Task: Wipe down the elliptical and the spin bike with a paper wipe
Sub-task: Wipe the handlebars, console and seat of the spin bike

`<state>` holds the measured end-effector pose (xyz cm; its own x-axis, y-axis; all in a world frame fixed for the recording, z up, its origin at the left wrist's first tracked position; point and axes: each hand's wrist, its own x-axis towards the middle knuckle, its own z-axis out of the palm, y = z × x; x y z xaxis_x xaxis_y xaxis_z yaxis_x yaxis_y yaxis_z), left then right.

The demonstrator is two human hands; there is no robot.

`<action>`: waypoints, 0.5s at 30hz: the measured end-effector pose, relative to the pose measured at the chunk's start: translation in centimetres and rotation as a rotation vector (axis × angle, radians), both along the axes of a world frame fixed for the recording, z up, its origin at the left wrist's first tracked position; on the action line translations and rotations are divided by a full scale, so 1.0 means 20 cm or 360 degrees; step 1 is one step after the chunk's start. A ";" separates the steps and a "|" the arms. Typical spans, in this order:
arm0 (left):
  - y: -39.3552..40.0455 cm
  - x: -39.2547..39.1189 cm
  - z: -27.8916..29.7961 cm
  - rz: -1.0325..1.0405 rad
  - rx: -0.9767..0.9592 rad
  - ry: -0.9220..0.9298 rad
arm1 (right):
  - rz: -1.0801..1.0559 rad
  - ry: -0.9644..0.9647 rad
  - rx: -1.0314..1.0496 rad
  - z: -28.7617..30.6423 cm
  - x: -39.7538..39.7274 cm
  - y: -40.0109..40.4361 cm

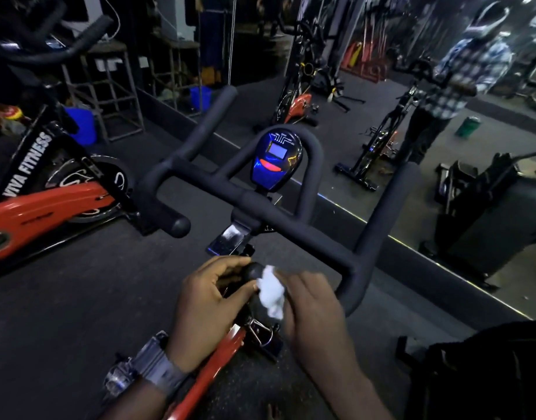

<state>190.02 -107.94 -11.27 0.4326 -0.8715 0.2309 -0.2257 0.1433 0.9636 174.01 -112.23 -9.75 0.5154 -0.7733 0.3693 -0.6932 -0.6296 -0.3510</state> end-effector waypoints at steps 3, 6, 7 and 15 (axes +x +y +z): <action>0.00 0.00 0.02 0.0011 -0.0013 -0.0092 | 0.0128 -0.0093 0.0066 0.07 0.14 -0.08; 0.01 0.00 0.01 0.0011 0.0024 -0.0028 | 0.0208 0.0155 0.0074 0.11 0.04 -0.14; 0.02 0.01 0.00 0.0017 0.0056 0.0018 | 0.0207 0.0285 0.0049 0.13 -0.04 -0.15; 0.04 0.01 -0.01 0.0032 0.0102 0.0076 | 0.0181 0.0188 0.0041 0.12 0.02 -0.05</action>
<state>190.13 -107.08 -11.48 0.4593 -0.8749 0.1536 -0.1816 0.0768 0.9804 174.39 -113.25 -7.32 0.6386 -0.7160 0.2819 -0.6554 -0.6981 -0.2884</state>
